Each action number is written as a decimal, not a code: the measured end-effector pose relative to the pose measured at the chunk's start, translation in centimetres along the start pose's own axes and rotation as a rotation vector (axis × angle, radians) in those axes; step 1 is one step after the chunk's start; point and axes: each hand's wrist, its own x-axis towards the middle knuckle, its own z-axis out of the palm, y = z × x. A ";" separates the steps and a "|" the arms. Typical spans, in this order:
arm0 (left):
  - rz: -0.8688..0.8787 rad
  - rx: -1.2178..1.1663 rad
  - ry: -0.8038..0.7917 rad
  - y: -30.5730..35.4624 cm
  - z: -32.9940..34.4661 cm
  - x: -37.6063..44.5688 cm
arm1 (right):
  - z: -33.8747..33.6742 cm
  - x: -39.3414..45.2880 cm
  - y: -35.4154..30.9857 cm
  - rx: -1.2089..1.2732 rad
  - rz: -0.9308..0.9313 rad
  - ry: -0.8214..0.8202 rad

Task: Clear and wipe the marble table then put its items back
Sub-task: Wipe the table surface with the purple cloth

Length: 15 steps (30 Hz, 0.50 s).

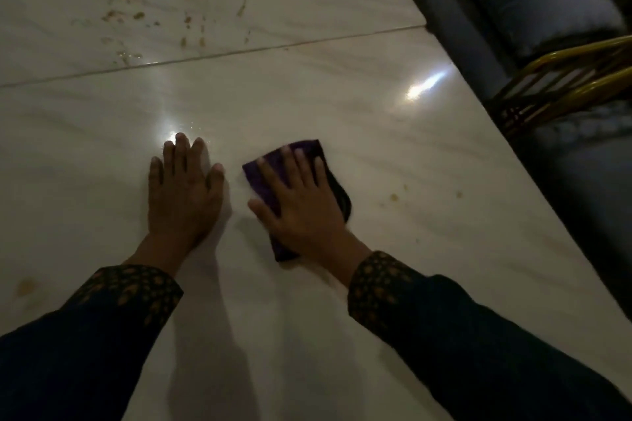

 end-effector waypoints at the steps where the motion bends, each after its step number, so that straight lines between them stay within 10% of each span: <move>1: 0.010 0.001 -0.008 0.0 -0.1 -0.3 | 0.0 -0.8 0.3 0.003 -0.030 -0.024; 15: 0.179 0.014 -0.027 1.2 0.0 -11.8 | -5.1 -9.3 23.4 -0.116 0.726 0.077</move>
